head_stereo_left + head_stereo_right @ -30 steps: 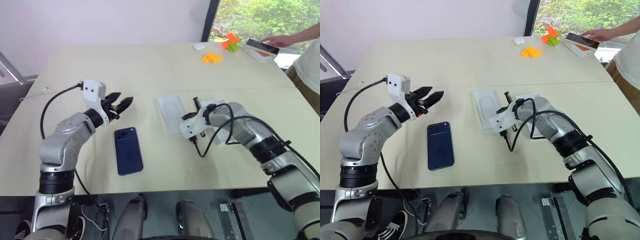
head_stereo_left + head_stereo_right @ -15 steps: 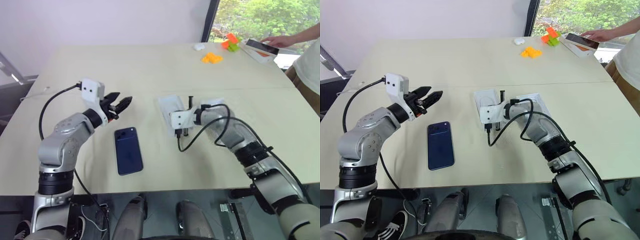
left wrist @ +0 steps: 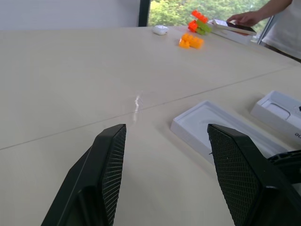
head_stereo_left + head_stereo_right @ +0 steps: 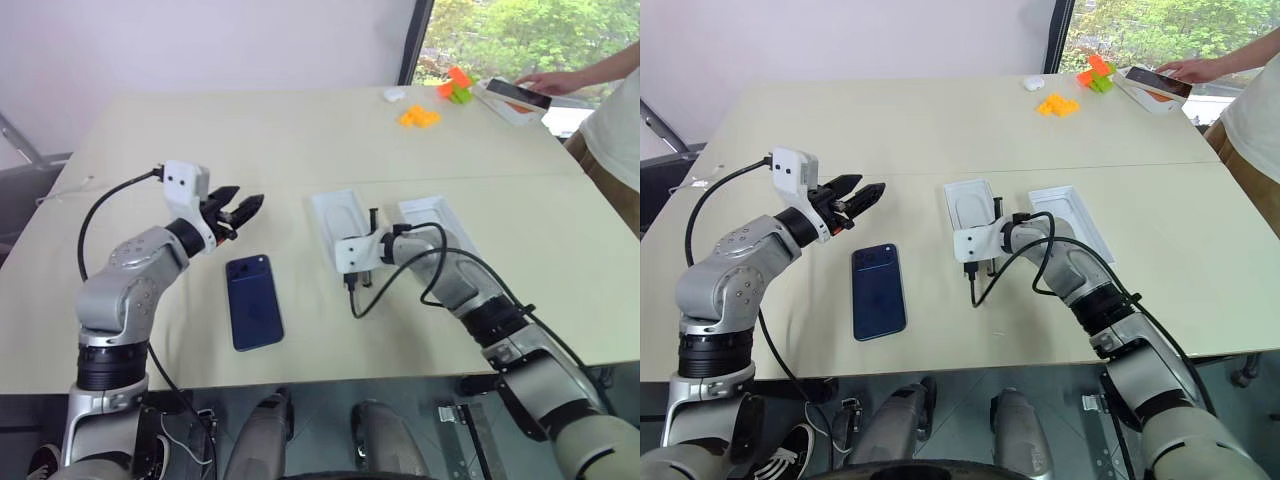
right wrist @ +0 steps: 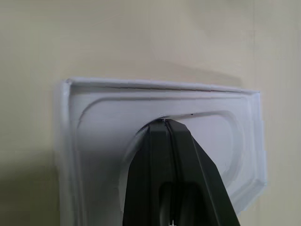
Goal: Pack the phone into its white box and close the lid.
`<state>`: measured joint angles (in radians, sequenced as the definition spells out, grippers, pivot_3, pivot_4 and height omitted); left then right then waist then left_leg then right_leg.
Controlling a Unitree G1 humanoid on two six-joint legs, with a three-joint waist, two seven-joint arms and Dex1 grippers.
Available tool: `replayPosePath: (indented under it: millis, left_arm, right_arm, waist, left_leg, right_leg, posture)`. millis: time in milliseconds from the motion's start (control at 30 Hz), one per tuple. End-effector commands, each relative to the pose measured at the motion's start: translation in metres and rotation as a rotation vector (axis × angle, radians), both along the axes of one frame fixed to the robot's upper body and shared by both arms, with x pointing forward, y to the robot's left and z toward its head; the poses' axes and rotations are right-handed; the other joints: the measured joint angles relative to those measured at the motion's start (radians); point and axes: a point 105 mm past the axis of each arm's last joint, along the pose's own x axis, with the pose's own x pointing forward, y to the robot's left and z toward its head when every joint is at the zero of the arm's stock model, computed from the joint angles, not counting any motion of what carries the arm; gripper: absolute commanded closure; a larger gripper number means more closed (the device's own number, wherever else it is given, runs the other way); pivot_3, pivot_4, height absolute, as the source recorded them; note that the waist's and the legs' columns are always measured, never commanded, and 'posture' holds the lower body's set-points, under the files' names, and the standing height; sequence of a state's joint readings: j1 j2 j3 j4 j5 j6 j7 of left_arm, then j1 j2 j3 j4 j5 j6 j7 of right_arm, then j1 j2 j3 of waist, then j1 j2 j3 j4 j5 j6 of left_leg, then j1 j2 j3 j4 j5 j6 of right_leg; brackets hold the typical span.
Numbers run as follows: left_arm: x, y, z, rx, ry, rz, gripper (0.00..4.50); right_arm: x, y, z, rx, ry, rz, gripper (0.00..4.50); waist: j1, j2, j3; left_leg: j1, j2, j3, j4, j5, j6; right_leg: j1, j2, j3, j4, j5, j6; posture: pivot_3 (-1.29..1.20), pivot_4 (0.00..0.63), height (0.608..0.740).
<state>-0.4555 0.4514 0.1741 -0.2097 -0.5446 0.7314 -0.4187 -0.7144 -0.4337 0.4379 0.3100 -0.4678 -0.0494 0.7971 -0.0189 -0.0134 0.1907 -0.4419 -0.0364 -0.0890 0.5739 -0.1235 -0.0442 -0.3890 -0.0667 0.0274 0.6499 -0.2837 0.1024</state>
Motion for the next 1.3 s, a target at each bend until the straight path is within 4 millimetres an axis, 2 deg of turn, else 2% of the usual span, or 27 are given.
replayPosePath:
  millis: [33,167,233,333,433,533,700,800,967,1033,1100,1133,1200,1300]
  left_arm:
    - [-0.001,0.000,0.016,-0.003,-0.055,0.000,1.56]
    - [-0.001,0.002,0.016,0.001,-0.060,0.007,1.56]
    - [-0.001,0.002,0.017,-0.008,-0.057,0.006,1.56]
    - [-0.004,0.002,0.013,0.012,-0.052,0.001,1.56]
    - [-0.007,0.004,0.010,0.026,-0.049,-0.006,1.56]
    - [-0.009,0.006,0.009,0.027,-0.040,-0.016,1.56]
    - [-0.011,0.013,0.009,0.037,-0.035,-0.015,1.56]
    - [-0.015,0.018,0.007,0.055,-0.021,-0.017,1.56]
    - [-0.026,0.029,0.001,0.049,0.027,-0.016,1.56]
    - [-0.040,0.038,-0.004,0.033,0.083,-0.033,1.56]
    - [-0.051,0.051,-0.008,-0.058,0.197,-0.030,1.56]
    - [-0.058,0.058,-0.007,-0.146,0.262,-0.038,1.56]
    - [-0.071,0.067,-0.004,-0.264,0.340,-0.063,1.56]
    - [-0.093,0.085,-0.007,-0.299,0.415,-0.026,1.56]
  right_arm:
    - [-0.003,0.012,0.016,0.085,0.001,0.007,4.49]
    - [0.003,0.015,0.018,0.120,0.007,-0.044,4.49]
    - [0.007,0.008,0.017,0.079,-0.013,-0.048,4.49]
    - [0.015,-0.007,0.027,0.094,-0.022,-0.085,4.49]
    - [0.016,-0.014,0.036,0.127,-0.013,-0.081,4.49]
    - [0.014,-0.015,0.052,0.236,0.040,-0.074,4.49]
    - [0.003,-0.011,0.083,0.542,0.226,-0.049,4.49]
    - [0.000,-0.014,0.091,0.632,0.287,-0.055,3.55]
    - [-0.017,-0.008,0.095,0.676,0.323,0.017,1.01]
    - [-0.025,-0.001,0.098,0.694,0.331,0.054,0.03]
    - [-0.037,0.006,0.092,0.607,0.307,0.120,0.03]
    - [-0.042,0.011,0.089,0.585,0.290,0.137,0.19]
    - [-0.047,0.018,0.084,0.561,0.258,0.152,1.01]
    - [-0.067,0.038,0.078,0.425,0.110,0.299,2.62]
  waist:
    - [0.000,0.000,0.000]
    - [0.002,0.000,0.000]
    - [0.003,0.000,0.000]
    - [0.006,0.000,0.000]
    - [0.004,0.000,0.000]
    - [0.000,0.000,0.000]
    - [0.000,0.000,0.000]
    - [0.002,0.000,0.000]
    - [0.002,0.000,0.000]
    - [0.001,0.000,0.000]
    - [-0.002,0.000,0.000]
    - [-0.002,0.000,0.000]
    - [-0.002,0.000,0.000]
    - [-0.004,0.000,0.000]
  left_leg:
    - [0.000,0.000,0.000,0.000,0.000,0.000]
    - [0.000,0.000,0.000,0.000,0.000,0.000]
    - [0.000,0.000,0.000,0.000,0.000,0.000]
    - [-0.001,0.000,0.000,0.000,0.000,0.000]
    - [-0.001,0.000,0.001,0.000,0.000,0.000]
    - [-0.001,0.000,0.001,0.000,0.000,0.000]
    - [-0.001,0.001,0.000,-0.001,0.000,0.000]
    - [-0.001,0.002,0.000,-0.001,0.000,0.000]
    - [-0.001,0.002,0.000,-0.001,-0.001,-0.002]
    - [-0.002,0.002,0.001,-0.001,-0.001,-0.002]
    - [-0.003,0.002,0.001,-0.003,-0.001,-0.002]
    - [-0.003,0.002,0.000,-0.004,0.000,0.000]
    - [-0.003,0.003,0.000,-0.005,0.000,0.000]
    - [-0.002,0.003,-0.001,-0.005,-0.001,-0.001]
  right_leg:
    - [0.000,0.000,0.000,0.000,0.000,0.000]
    - [0.000,0.000,0.000,0.000,0.000,0.000]
    - [-0.001,0.000,0.000,0.000,0.000,0.000]
    - [0.000,0.000,0.000,0.000,0.000,0.000]
    - [-0.001,0.000,0.000,0.000,0.000,0.000]
    - [-0.001,0.000,0.000,0.000,0.000,0.000]
    - [-0.001,0.000,0.000,0.000,0.000,0.000]
    - [-0.001,0.000,0.000,0.000,0.000,0.000]
    - [-0.002,-0.001,0.001,-0.001,0.000,-0.001]
    - [-0.003,-0.002,0.001,-0.001,0.000,-0.001]
    - [-0.005,-0.005,0.002,-0.001,0.000,-0.001]
    - [-0.006,-0.005,0.003,-0.001,0.000,-0.001]
    - [-0.006,-0.005,0.002,-0.001,0.000,-0.001]
    - [-0.006,-0.005,0.002,-0.001,-0.001,-0.001]
  posture:
    - [0.00,0.150,0.740]
    - [0.00,0.150,0.740]
    - [0.00,0.150,0.740]
    - [0.00,0.150,0.740]
    - [0.00,0.150,0.740]
    - [0.00,0.150,0.740]
    - [0.00,0.150,0.740]
    - [0.00,0.150,0.740]
    - [0.00,0.150,0.740]
    - [0.00,0.150,0.740]
    - [0.00,0.150,0.740]
    - [0.00,0.150,0.740]
    - [0.00,0.150,0.740]
    - [0.00,0.150,0.740]
